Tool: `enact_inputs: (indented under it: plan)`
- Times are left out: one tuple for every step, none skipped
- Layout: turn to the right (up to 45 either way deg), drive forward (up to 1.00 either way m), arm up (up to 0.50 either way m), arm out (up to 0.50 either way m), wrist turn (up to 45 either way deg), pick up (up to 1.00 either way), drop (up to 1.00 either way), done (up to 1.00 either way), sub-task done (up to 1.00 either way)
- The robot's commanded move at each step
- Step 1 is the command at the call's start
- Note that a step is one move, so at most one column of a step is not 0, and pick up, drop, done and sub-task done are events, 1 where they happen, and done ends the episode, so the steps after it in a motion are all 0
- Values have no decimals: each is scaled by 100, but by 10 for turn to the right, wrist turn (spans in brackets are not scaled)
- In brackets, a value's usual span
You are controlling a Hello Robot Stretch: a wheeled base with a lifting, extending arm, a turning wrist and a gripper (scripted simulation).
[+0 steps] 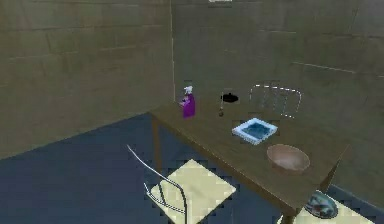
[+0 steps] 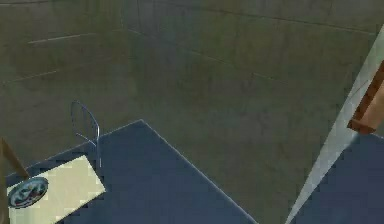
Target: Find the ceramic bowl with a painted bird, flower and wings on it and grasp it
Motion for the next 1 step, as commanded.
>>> enact_inputs:
  plan:
    - [450,0,0,0,0,0,0,0,0]
